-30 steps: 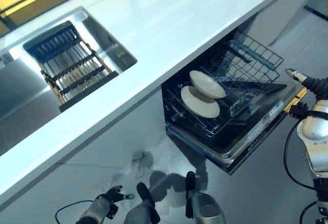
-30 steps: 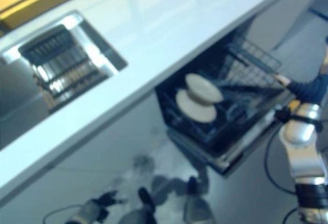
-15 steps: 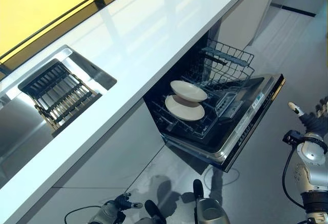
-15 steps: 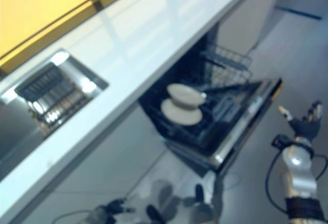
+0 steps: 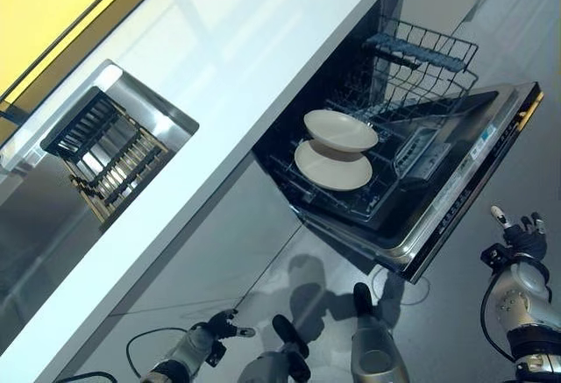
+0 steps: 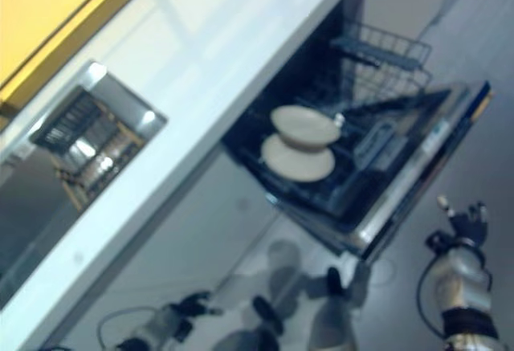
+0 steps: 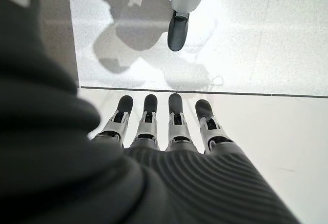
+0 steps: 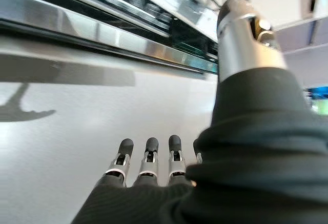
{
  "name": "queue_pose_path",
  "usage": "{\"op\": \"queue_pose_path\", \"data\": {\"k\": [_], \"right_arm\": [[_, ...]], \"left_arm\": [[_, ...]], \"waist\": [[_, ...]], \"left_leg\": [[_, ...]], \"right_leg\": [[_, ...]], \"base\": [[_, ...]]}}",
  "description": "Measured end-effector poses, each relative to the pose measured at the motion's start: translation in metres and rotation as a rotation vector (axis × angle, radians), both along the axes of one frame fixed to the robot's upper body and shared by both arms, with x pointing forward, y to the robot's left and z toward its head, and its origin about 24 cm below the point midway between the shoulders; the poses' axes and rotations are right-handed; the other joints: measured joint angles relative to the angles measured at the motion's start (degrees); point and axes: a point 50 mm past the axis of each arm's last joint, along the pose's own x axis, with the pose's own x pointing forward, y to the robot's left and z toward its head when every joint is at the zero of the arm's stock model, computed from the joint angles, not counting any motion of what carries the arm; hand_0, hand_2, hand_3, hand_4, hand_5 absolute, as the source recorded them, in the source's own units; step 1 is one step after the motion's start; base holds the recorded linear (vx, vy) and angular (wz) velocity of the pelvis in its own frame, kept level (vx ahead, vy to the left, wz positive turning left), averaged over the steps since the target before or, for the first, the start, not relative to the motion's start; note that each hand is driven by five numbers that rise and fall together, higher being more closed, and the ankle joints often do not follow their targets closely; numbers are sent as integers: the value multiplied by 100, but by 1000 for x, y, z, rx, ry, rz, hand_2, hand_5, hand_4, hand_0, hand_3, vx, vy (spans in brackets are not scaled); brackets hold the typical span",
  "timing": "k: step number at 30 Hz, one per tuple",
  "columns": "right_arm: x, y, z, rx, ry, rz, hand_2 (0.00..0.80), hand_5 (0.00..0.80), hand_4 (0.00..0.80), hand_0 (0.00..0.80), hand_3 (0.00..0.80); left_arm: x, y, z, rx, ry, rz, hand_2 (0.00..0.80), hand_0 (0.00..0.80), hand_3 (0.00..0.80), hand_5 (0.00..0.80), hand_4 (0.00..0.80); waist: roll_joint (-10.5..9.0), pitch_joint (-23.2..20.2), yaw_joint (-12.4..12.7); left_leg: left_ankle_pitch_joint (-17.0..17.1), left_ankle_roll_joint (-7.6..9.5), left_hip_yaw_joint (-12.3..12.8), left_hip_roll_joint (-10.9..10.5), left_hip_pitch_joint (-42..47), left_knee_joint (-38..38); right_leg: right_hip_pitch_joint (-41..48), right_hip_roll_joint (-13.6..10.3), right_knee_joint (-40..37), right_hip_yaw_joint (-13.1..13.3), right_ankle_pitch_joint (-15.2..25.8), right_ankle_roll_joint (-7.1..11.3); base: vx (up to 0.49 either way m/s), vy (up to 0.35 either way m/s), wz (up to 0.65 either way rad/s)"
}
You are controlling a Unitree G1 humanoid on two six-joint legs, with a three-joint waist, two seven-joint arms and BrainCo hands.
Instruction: Take plates into dishwasher
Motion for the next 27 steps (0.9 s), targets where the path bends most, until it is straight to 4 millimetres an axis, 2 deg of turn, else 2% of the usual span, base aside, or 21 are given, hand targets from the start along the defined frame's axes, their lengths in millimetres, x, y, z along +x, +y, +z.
{"op": "queue_pose_path", "data": {"k": [3,10,18,27], "right_arm": [[4,6,-8,17,23,38,0,0,0,0,0],[18,22,-10,36,2,244,0,0,0,0,0],[19,25,-10,44,3,351,0,0,0,0,0],[19,22,-8,29,25,432,0,0,0,0,0]], "left_arm": [[1,-1,1,-8,5,-4,0,0,0,0,0],[3,-3,2,-15,12,-10,0,0,0,0,0],[10,-7,6,-26,-1,-20,0,0,0,0,0],[9,-7,5,-30,10,-9,0,0,0,0,0]], "waist": [[42,21,2],[153,90,10],[141,105,-13],[119,124,-4]], "left_leg": [[1,-1,-31,3,-22,0],[17,2,-114,-2,-60,0],[21,-4,-107,8,-60,0],[30,-14,-107,26,-18,2]], "right_leg": [[-2,0,-1,-33,-7,1],[5,-12,-2,-114,-18,14],[-13,13,1,-111,-25,2],[-6,26,2,-116,-13,-12]], "base": [[16,5,6],[13,7,6],[3,-7,-2],[14,10,-4]]}}
